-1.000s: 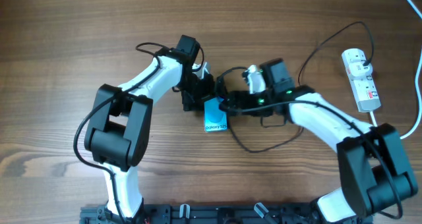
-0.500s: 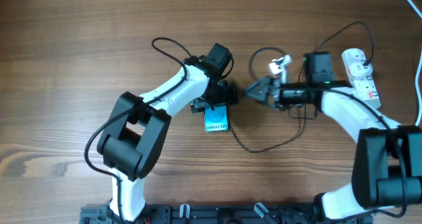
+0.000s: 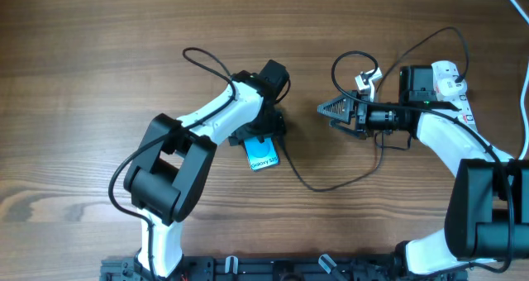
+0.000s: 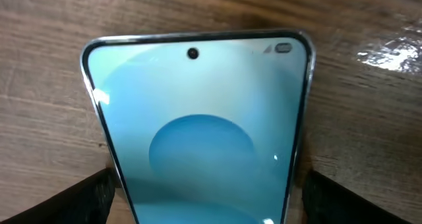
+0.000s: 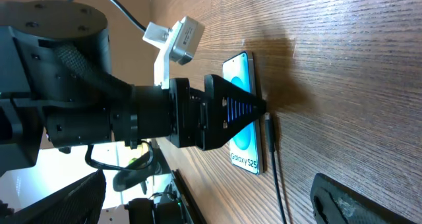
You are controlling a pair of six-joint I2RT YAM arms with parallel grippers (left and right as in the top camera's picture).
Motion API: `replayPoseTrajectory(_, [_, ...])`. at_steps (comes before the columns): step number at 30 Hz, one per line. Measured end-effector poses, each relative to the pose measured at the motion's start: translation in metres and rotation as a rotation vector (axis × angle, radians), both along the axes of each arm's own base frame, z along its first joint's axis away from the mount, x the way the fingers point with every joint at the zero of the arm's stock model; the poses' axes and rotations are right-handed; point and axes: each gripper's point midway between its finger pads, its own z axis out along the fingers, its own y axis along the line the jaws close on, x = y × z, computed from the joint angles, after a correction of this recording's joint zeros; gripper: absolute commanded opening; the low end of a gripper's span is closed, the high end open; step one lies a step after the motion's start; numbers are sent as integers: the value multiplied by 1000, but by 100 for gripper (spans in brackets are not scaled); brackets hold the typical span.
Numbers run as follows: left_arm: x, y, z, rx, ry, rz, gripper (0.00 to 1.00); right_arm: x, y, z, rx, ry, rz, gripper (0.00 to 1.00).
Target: Plug charger to phone and switch on socket
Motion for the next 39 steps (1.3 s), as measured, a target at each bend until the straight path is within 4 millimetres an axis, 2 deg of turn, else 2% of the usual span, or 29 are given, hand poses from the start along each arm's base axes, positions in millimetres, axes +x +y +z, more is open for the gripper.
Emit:
replayPoseTrajectory(2, [-1, 0, 0, -6, 9, 25, 73, -3, 0, -1, 0, 19, 1, 100])
replayPoseTrajectory(3, [-2, 0, 0, -8, 10, 31, 65, -4, 2, -1, -1, 19, 7, 100])
replayPoseTrajectory(5, [-2, -1, -1, -15, 14, 26, 56, -8, 11, -4, -22, 19, 35, 100])
replayPoseTrajectory(6, [-2, 0, 0, -26, 21, 7, 55, -11, 18, -8, -42, 19, 53, 100])
replayPoseTrajectory(9, [-4, 1, 3, -116, 77, -63, 58, -31, 55, -22, -142, 7, 161, 100])
replayPoseTrajectory(13, [-11, 4, 9, -289, 174, -137, 61, -58, 94, -34, -189, 17, 277, 100])
replayPoseTrajectory(15, [-19, 3, 12, -387, 225, -155, 66, -62, 107, -51, -208, 48, 292, 100])
replayPoseTrajectory(18, [-21, 2, 13, -436, 243, -157, 70, -69, 129, -74, -214, 95, 314, 100])
replayPoseTrajectory(22, [-21, 3, 13, -446, 247, -156, 71, -74, 160, -73, -195, 65, 328, 98])
replayPoseTrajectory(24, [-20, 4, 13, -460, 252, -140, 70, -67, 167, -73, -201, 63, 283, 92])
replayPoseTrajectory(25, [-20, 4, 13, -465, 258, -122, 70, -62, 171, -73, -209, 25, 267, 84])
replayPoseTrajectory(26, [-20, 4, 13, -468, 261, -113, 70, -60, 173, -74, -219, 1, 262, 66])
replayPoseTrajectory(27, [-19, 5, 13, -465, 262, -102, 70, -59, 173, -75, -230, -20, 263, 53])
replayPoseTrajectory(29, [-18, 7, 13, -465, 266, -80, 72, -62, 170, -86, -276, -16, 256, 47])
replayPoseTrajectory(32, [-18, 7, 13, -462, 267, -77, 83, -63, 170, -92, -299, -2, 242, 44])
replayPoseTrajectory(35, [-18, 8, 14, -463, 272, -60, 100, -61, 169, -94, -312, 8, 223, 27])
replayPoseTrajectory(37, [-17, 9, 16, -460, 269, -49, 100, -59, 168, -94, -315, 17, 206, 20])
replayPoseTrajectory(39, [-16, 10, 15, -455, 268, -45, 100, -58, 168, -94, -314, 19, 203, 7])
